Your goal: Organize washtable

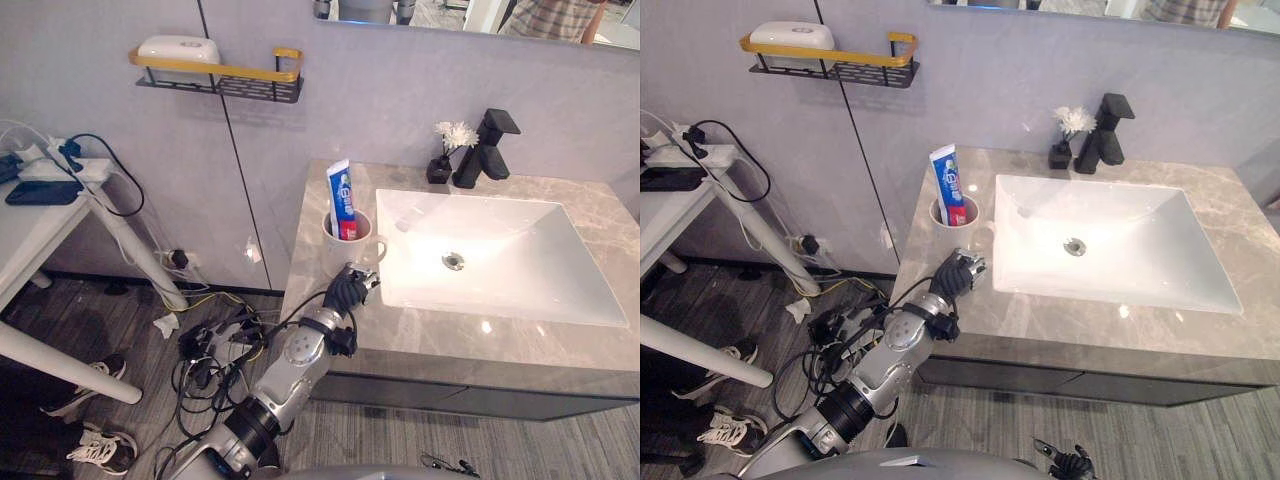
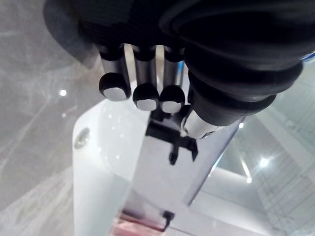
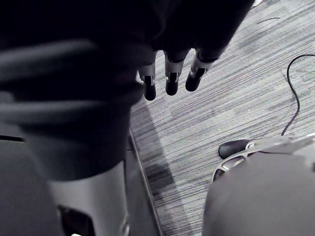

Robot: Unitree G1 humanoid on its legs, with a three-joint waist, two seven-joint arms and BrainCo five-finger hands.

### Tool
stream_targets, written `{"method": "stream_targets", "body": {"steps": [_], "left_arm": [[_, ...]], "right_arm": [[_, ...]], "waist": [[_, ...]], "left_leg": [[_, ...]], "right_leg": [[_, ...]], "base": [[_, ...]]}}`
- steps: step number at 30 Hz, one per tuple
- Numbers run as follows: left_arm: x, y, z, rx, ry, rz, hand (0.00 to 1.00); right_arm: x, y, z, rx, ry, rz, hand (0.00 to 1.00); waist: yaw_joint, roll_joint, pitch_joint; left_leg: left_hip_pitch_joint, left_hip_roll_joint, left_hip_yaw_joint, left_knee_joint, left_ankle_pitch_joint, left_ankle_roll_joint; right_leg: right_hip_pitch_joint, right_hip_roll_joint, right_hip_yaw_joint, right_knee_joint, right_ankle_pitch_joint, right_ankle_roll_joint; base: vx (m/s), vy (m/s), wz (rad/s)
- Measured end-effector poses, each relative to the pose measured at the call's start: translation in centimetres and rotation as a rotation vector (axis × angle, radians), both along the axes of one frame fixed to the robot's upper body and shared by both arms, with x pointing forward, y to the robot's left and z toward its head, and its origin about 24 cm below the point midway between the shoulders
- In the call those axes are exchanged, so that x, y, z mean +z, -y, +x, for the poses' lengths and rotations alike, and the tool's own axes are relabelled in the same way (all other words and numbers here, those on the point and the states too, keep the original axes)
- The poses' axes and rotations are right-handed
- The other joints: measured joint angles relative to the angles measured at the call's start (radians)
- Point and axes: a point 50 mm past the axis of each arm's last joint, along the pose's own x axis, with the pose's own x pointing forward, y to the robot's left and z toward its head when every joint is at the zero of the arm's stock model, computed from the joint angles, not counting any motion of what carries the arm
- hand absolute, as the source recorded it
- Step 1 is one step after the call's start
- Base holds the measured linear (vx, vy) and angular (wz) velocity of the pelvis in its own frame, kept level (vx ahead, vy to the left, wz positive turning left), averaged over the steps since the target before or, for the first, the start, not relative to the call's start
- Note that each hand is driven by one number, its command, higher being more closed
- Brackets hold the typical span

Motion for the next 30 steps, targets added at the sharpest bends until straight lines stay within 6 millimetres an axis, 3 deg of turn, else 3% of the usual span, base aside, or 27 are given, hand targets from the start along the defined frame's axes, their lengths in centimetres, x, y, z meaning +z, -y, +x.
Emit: {"method": "stream_targets", "body": {"steps": [4,30], "left_arm": [[0.4,-0.5,0.5,0.032,0.014,-0.010,1.00],[3.3,-0.6,2.6,0.076,0.153,0.043,1.00]], "right_arm": [[0.1,0.0,0.6,-0.002,0.016,0.000,0.00],[0.2,-0.2,1.4,0.003,0.044,0.006,0.00]], "waist": [[-0.013,0.002,0.022],[-0.019,-0.011,0.057]], "left_leg": [[0.000,0.000,0.002,0.000,-0.002,0.003],[-0.023,-0.003,0.068,0.000,-0.018,0.004]], "right_leg": [[-0.002,-0.005,0.002,0.000,0.003,0.002],[-0.054,-0.014,0.055,-0.019,0.024,0.013]], "base": [[0.00,0.004,-0.01],[0.01,0.007,-0.07]]}}
